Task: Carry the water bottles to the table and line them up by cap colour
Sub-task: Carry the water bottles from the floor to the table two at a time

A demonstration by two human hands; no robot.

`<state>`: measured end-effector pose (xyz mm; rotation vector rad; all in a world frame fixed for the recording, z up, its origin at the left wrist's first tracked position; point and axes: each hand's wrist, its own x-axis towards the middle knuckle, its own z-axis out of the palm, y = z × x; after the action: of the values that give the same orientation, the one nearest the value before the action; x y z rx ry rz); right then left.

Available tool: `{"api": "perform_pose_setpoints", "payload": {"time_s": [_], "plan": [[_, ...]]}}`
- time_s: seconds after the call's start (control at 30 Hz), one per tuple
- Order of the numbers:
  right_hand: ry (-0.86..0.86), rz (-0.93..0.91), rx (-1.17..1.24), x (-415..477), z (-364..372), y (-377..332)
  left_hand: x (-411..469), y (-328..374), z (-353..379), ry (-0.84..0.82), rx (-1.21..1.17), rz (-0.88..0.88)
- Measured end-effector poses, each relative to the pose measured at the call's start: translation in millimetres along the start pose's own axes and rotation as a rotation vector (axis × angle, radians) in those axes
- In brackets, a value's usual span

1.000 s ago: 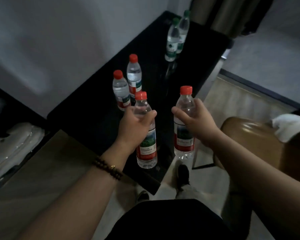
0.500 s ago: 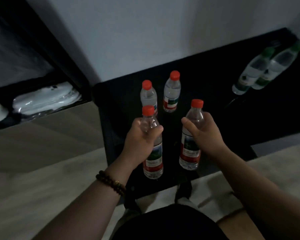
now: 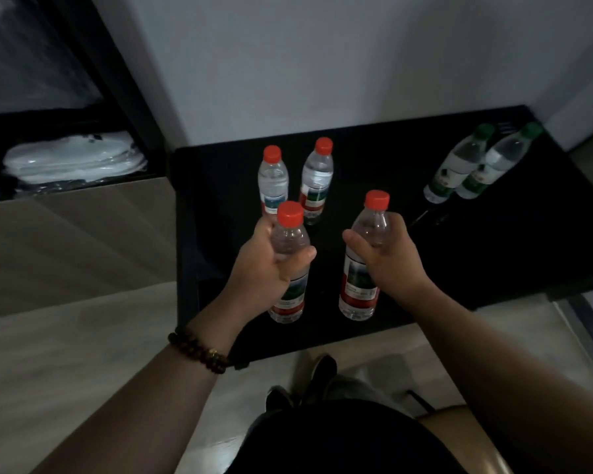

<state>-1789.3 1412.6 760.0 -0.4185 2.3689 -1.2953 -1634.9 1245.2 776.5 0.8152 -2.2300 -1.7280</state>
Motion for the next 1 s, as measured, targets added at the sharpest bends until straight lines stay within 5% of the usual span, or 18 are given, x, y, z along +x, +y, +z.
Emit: {"api": "perform_pose_setpoints", "payload": {"time_s": [0.4, 0.8, 1.0], "plan": [[0.108, 0.010, 0.027, 27.6, -97.5, 56.8, 38.1, 36.7, 91.6, -0.152, 0.155, 0.072], [-0.065, 0.022, -0.021, 157.8, -221.1, 117.4, 154.9, 70.1, 235.0, -0.072, 0.212, -0.203], [-0.149, -0.044, -0.025, 199.0, -261.3, 130.6, 199.3, 90.1, 289.2, -0.034, 0.324, -0.132]]}}
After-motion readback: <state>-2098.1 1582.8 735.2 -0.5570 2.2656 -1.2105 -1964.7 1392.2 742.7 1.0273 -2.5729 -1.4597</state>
